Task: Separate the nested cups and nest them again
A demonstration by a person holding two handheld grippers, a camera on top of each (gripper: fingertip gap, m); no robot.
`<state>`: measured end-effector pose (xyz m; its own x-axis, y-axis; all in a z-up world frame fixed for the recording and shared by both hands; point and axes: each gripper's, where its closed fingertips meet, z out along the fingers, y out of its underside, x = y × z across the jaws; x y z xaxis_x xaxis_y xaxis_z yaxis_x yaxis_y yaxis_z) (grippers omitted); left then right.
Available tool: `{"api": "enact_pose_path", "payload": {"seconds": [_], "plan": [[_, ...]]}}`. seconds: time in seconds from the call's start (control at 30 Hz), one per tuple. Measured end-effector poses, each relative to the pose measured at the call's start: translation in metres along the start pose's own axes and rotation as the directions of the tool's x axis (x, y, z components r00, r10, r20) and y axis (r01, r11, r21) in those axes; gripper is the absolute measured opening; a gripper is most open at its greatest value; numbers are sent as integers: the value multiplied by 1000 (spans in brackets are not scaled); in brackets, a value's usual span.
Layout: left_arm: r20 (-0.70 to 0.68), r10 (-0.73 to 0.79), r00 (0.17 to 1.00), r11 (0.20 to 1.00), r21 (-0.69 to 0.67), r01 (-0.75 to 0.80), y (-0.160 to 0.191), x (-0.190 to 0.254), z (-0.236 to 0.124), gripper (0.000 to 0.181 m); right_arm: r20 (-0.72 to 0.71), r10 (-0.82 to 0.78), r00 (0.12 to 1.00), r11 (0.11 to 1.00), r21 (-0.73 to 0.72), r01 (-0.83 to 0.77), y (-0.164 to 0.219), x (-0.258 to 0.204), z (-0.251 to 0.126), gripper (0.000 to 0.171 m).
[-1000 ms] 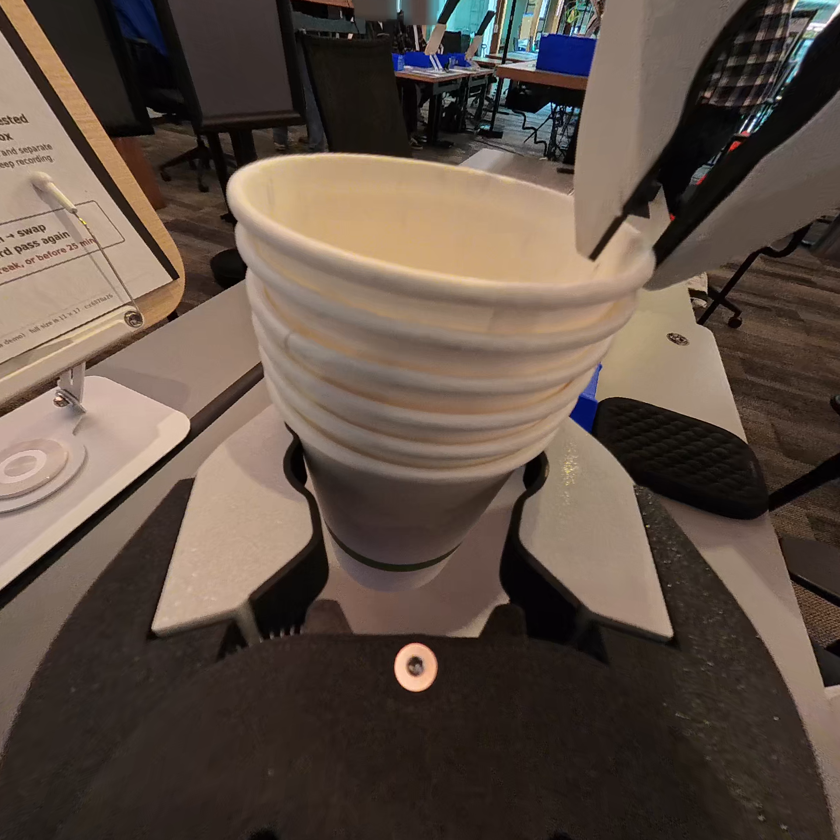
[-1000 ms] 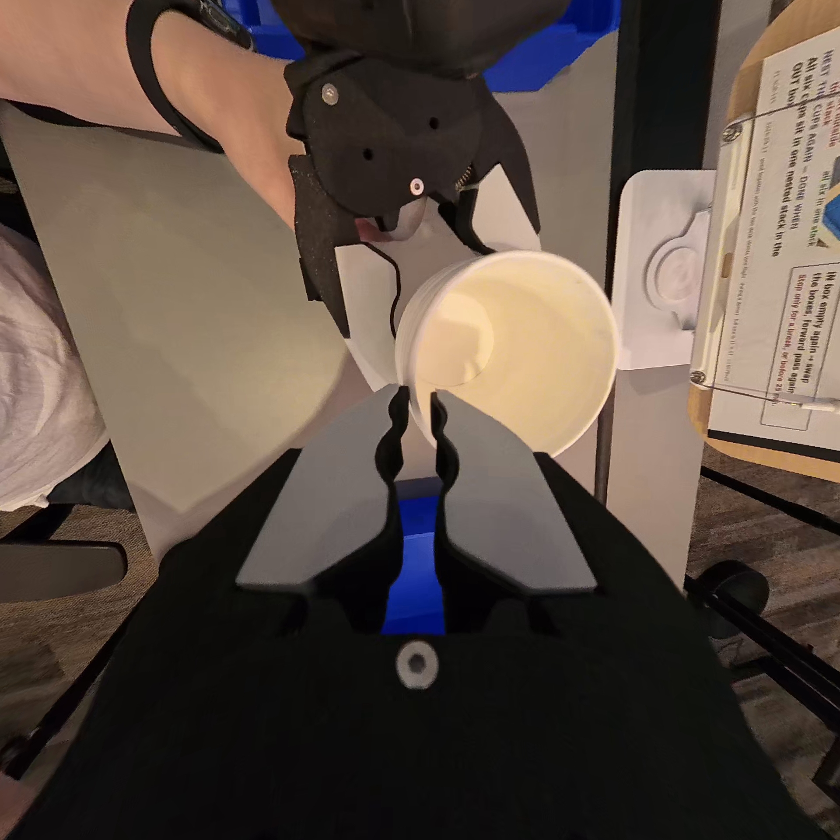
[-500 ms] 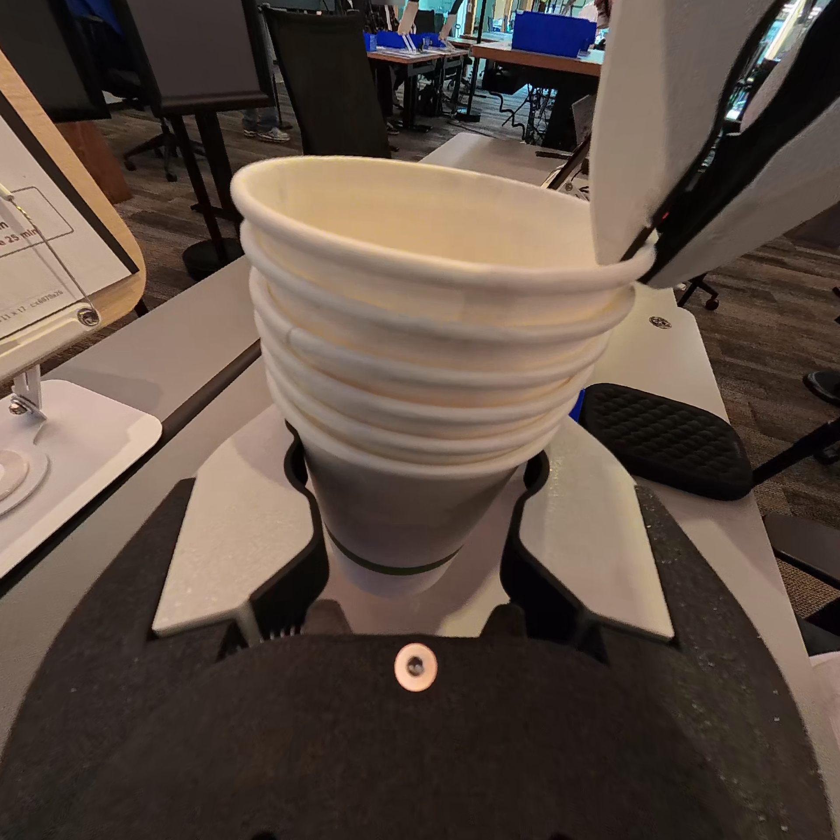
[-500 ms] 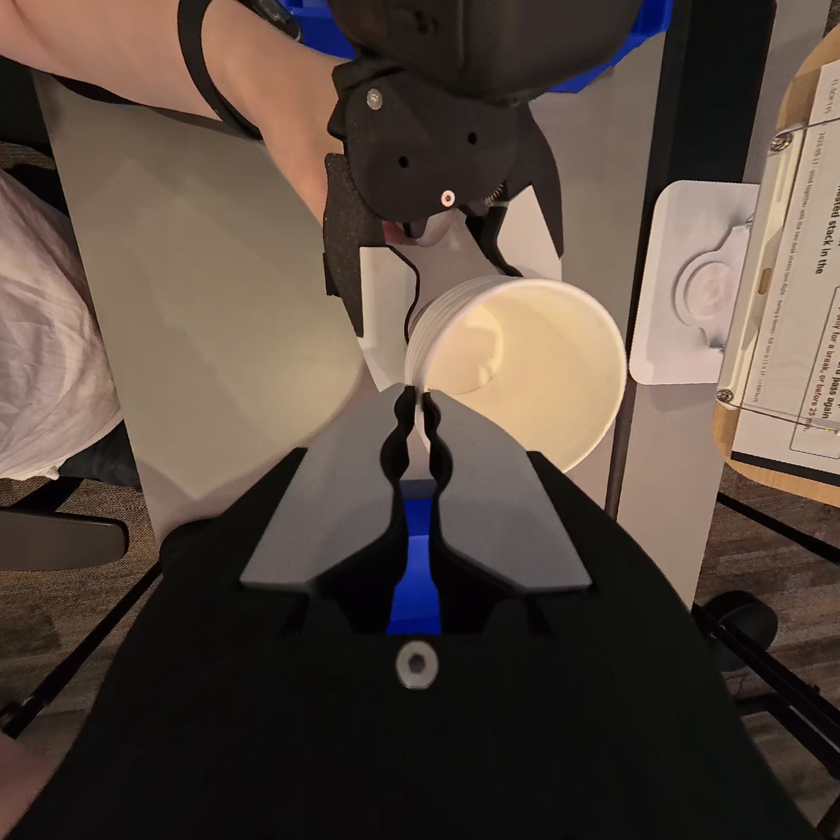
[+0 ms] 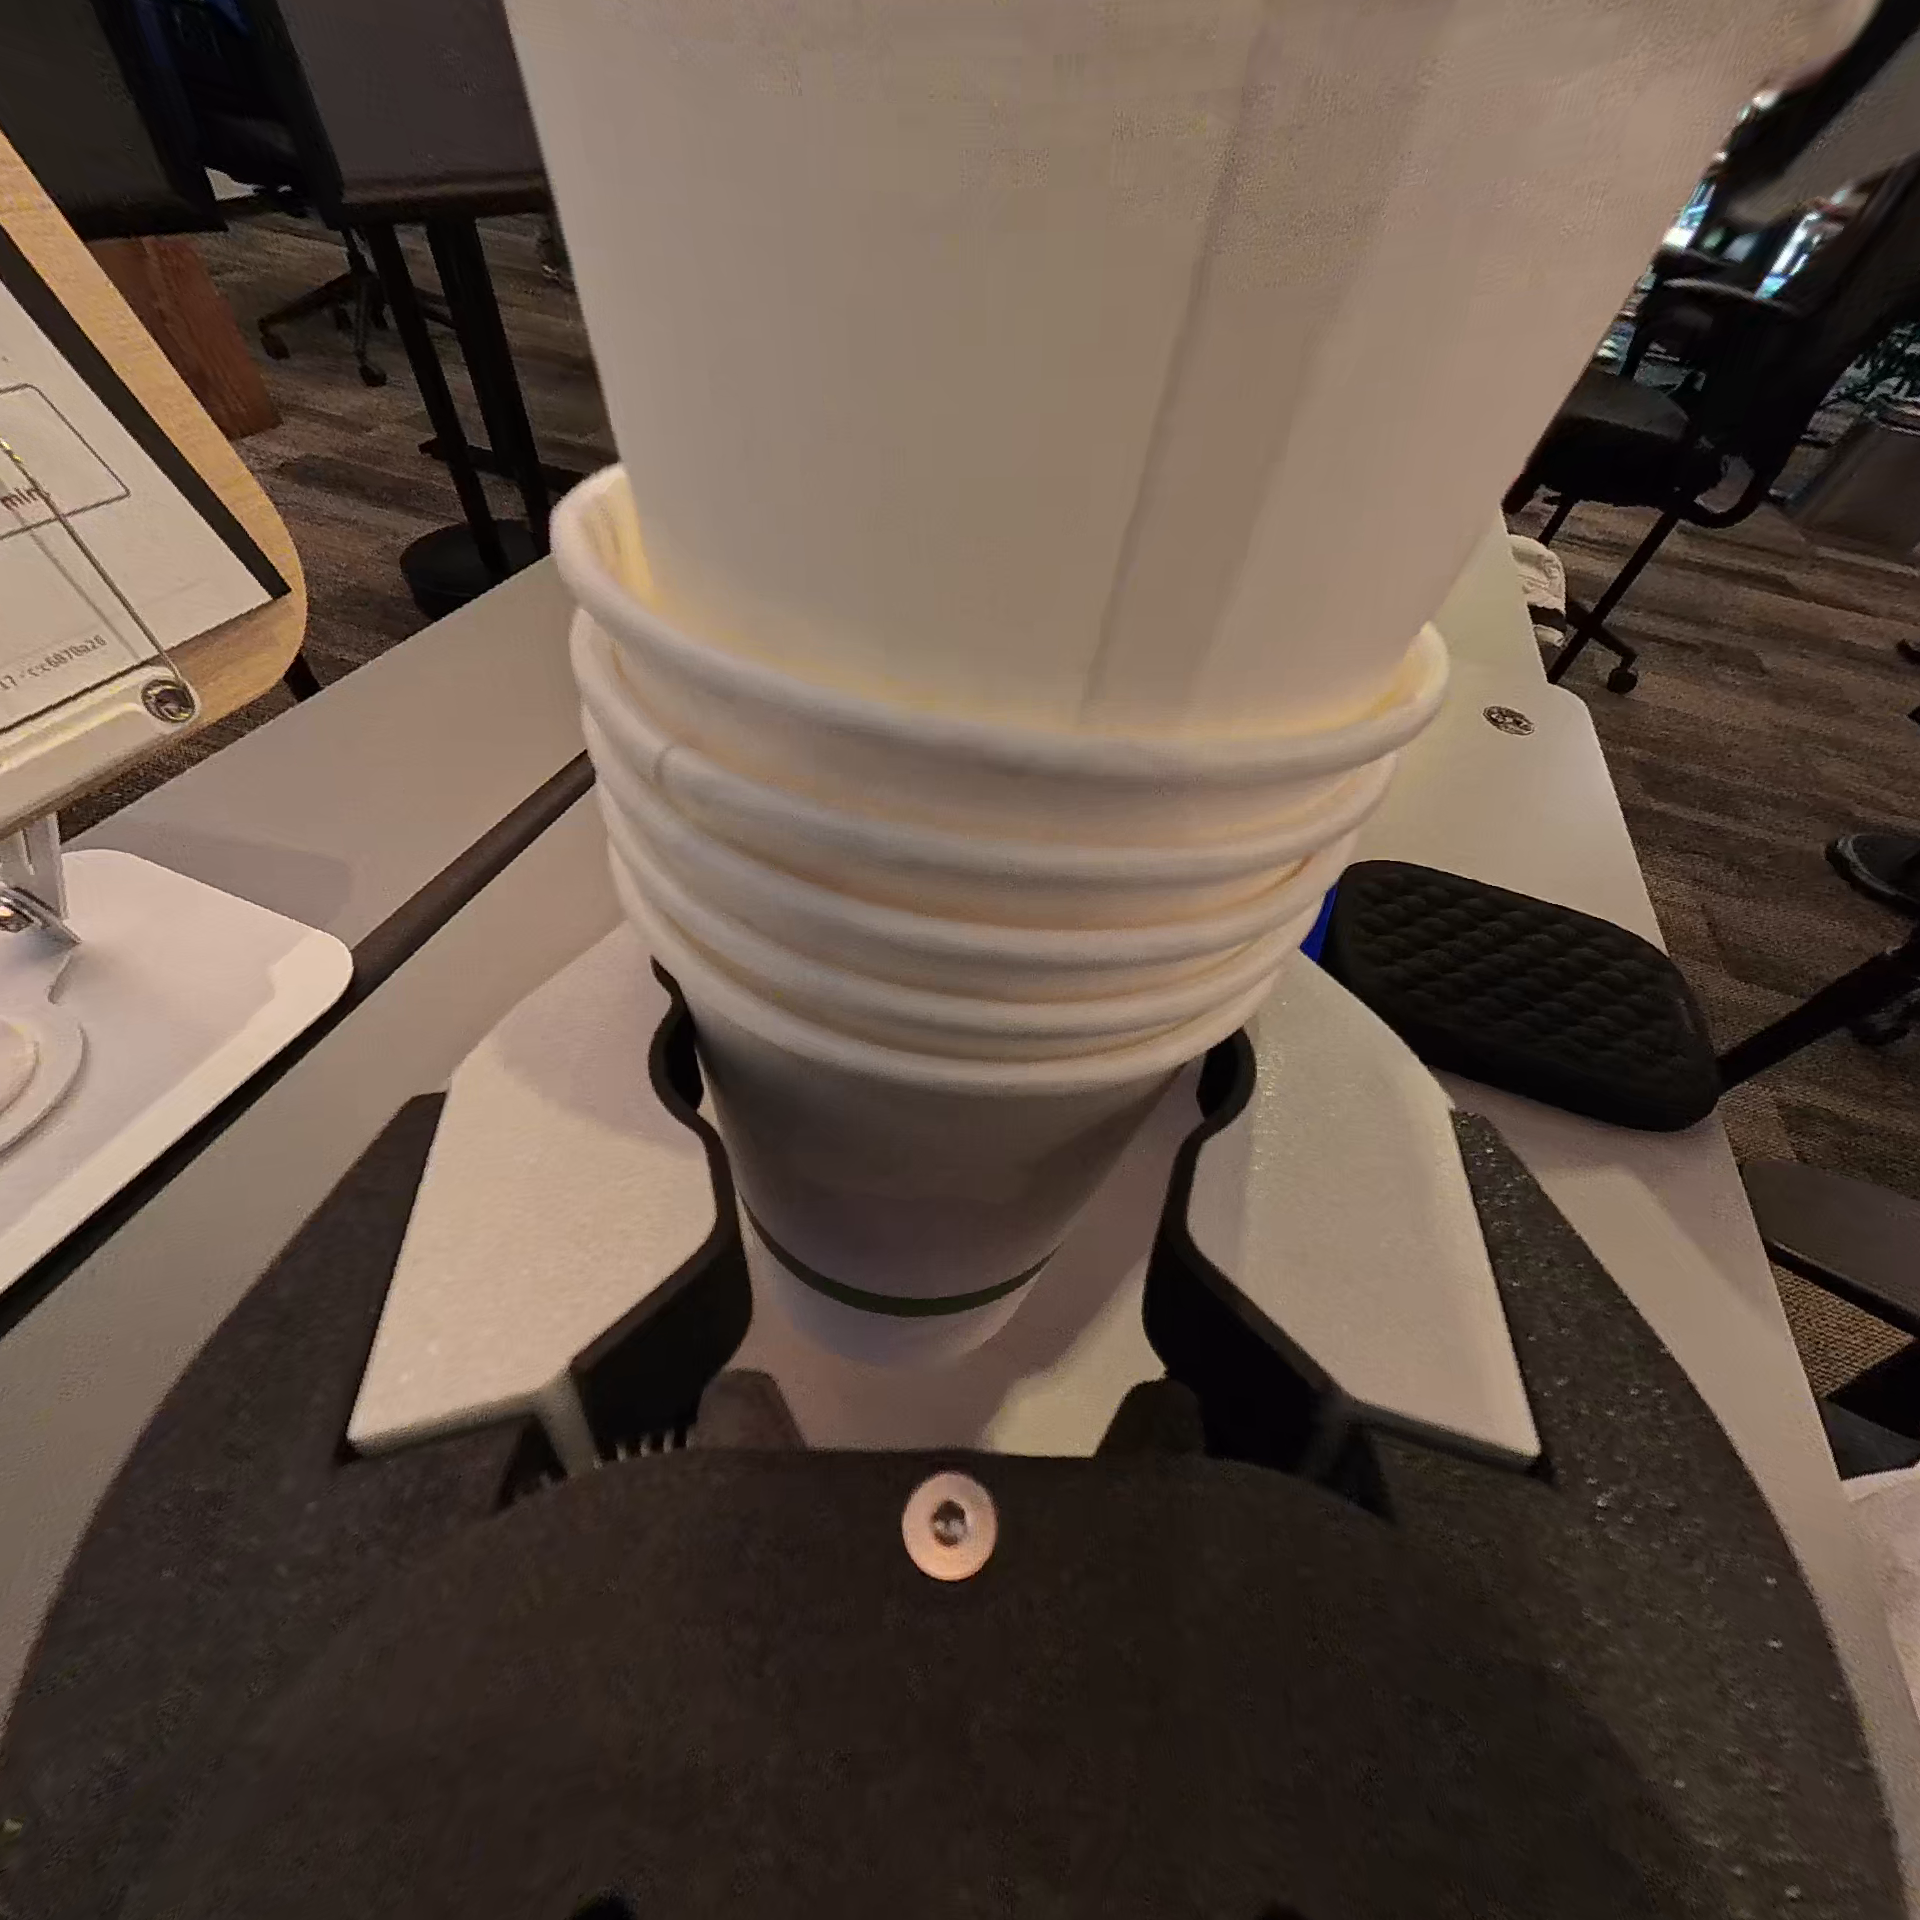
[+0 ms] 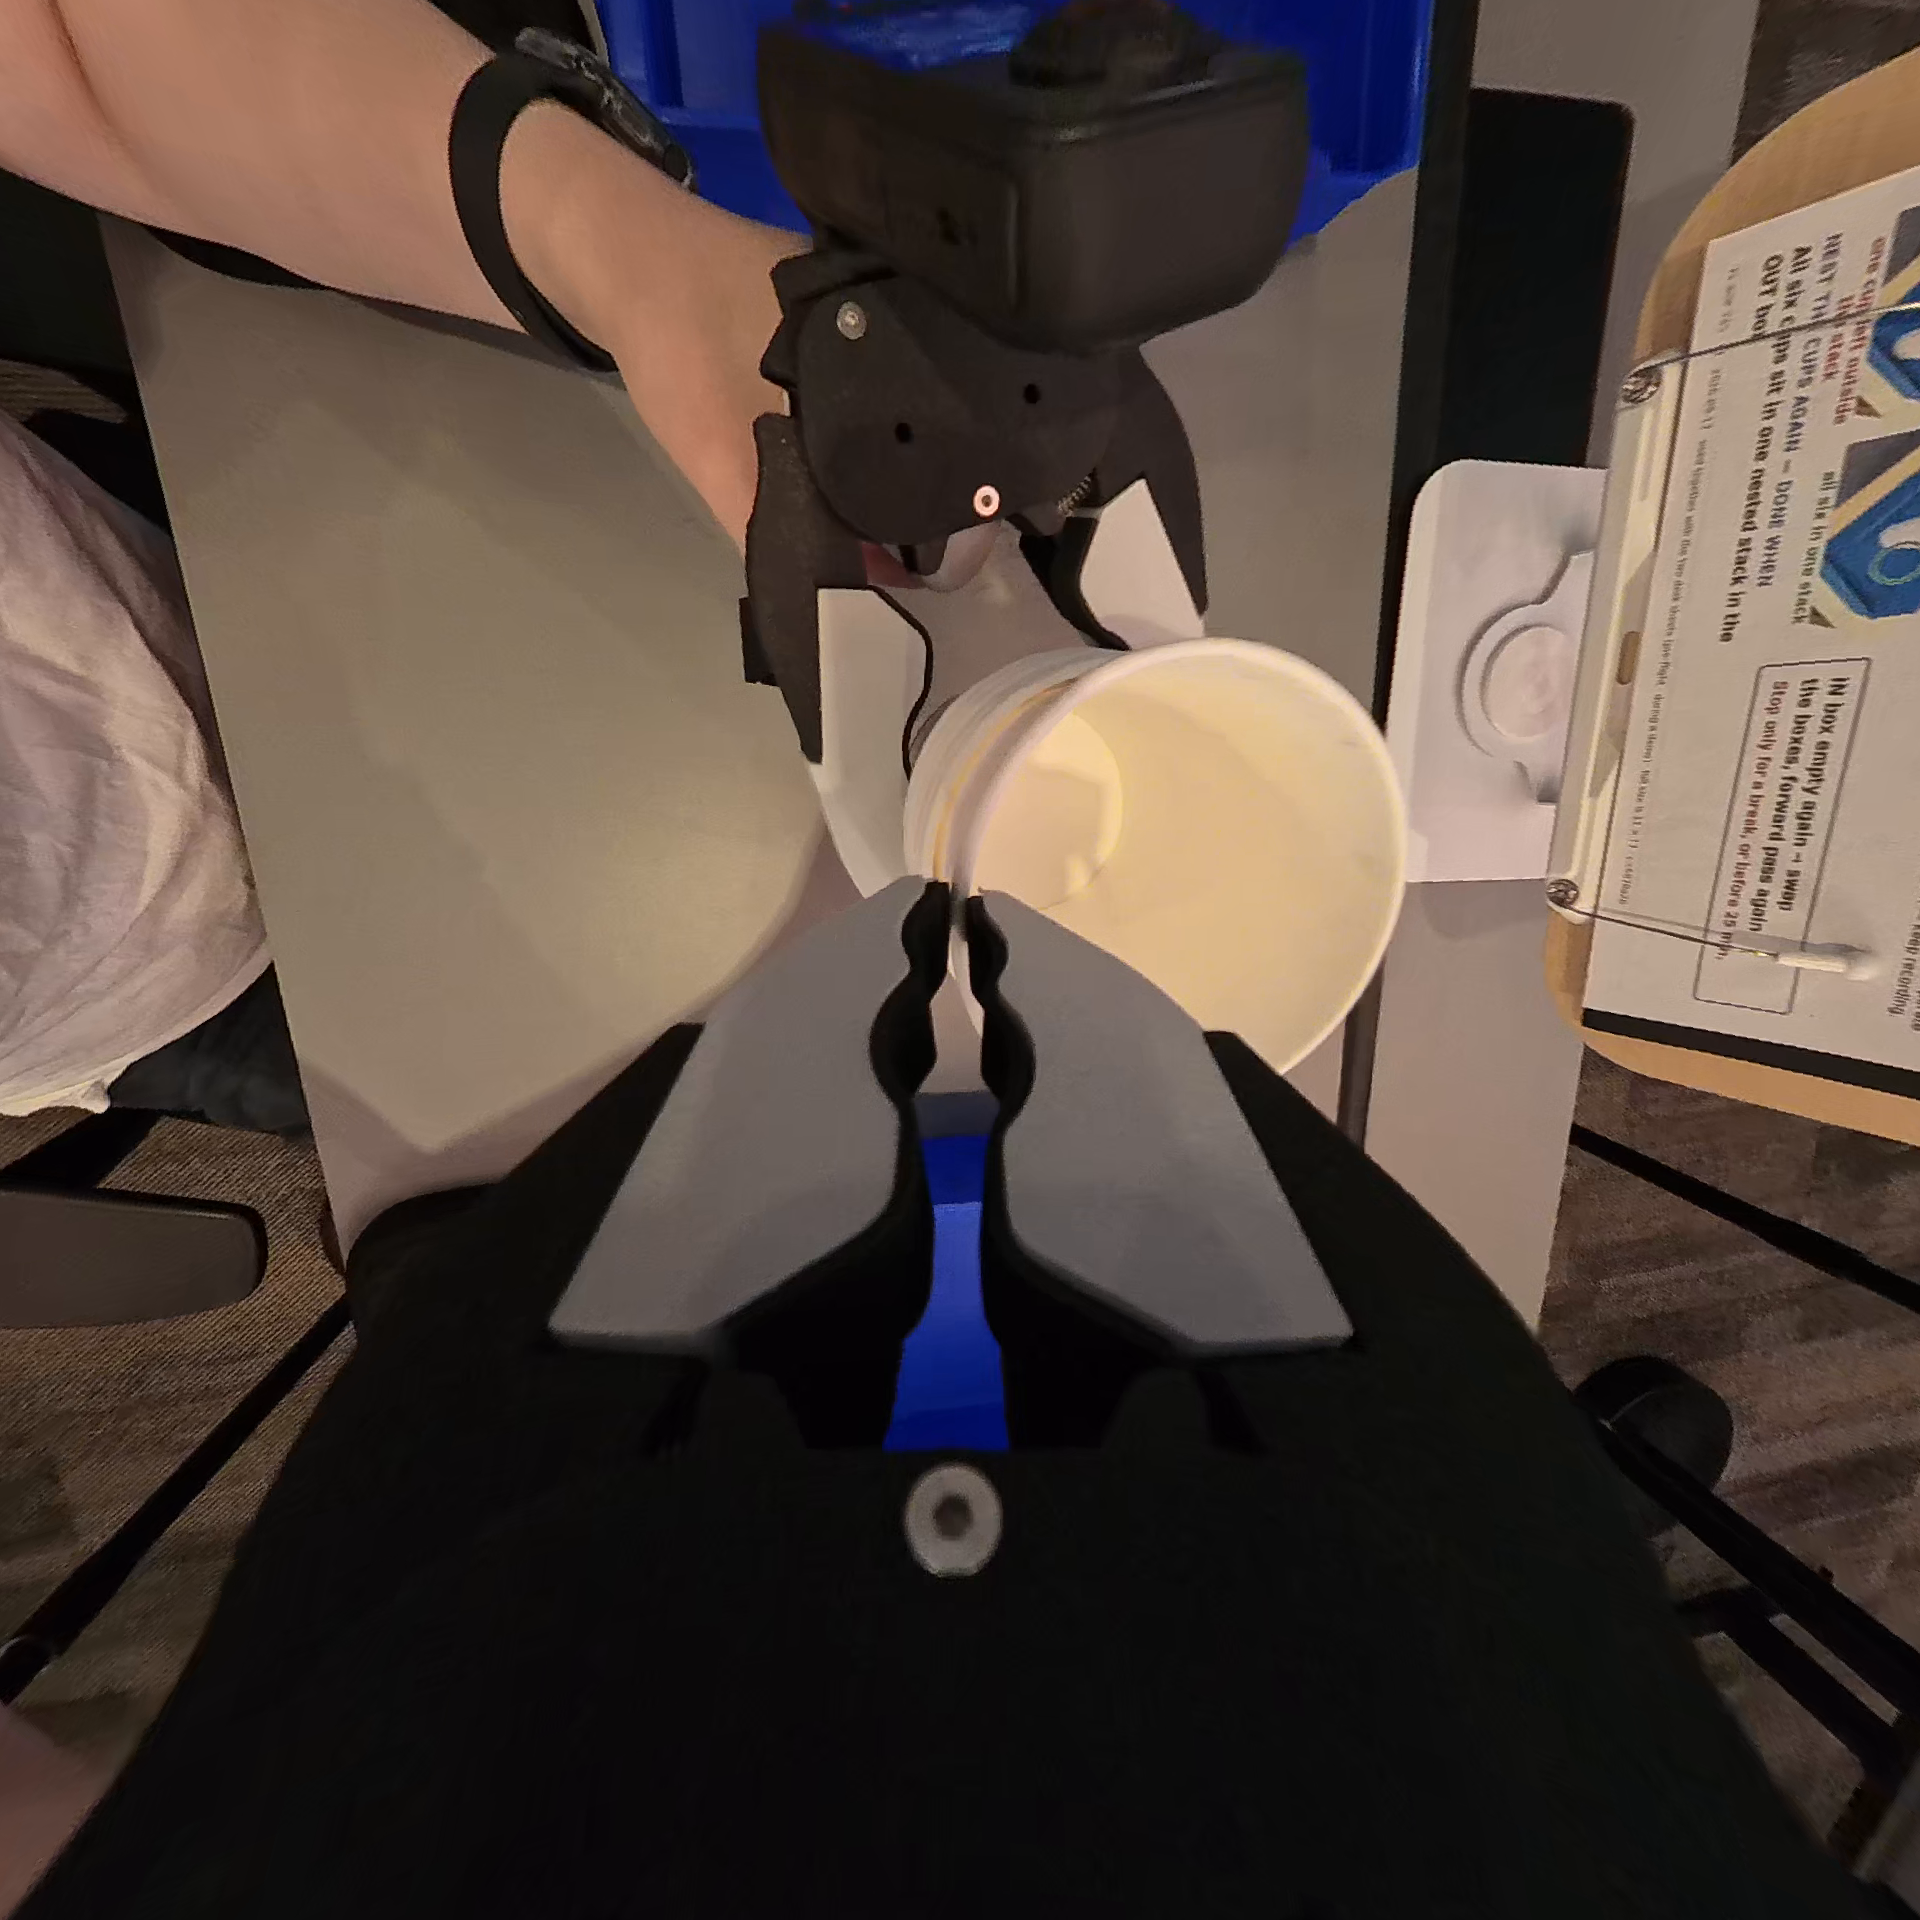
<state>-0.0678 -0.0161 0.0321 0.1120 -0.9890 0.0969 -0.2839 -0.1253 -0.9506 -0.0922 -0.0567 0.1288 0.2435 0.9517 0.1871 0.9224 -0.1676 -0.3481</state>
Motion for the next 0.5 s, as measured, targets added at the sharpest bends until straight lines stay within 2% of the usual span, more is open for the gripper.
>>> {"api": "enact_pose_path", "payload": {"seconds": [0.23, 0.5], "plan": [[-3, -9, 1000, 1000, 0, 9, 1, -1, 0, 95, -84, -19, 996, 999, 27, 21, -5, 9, -32, 3], [6, -12, 1000, 1000, 15, 11, -2, -5, -7, 95, -224, 33, 974, 990, 140, -2, -3, 26, -102, 3]]}}
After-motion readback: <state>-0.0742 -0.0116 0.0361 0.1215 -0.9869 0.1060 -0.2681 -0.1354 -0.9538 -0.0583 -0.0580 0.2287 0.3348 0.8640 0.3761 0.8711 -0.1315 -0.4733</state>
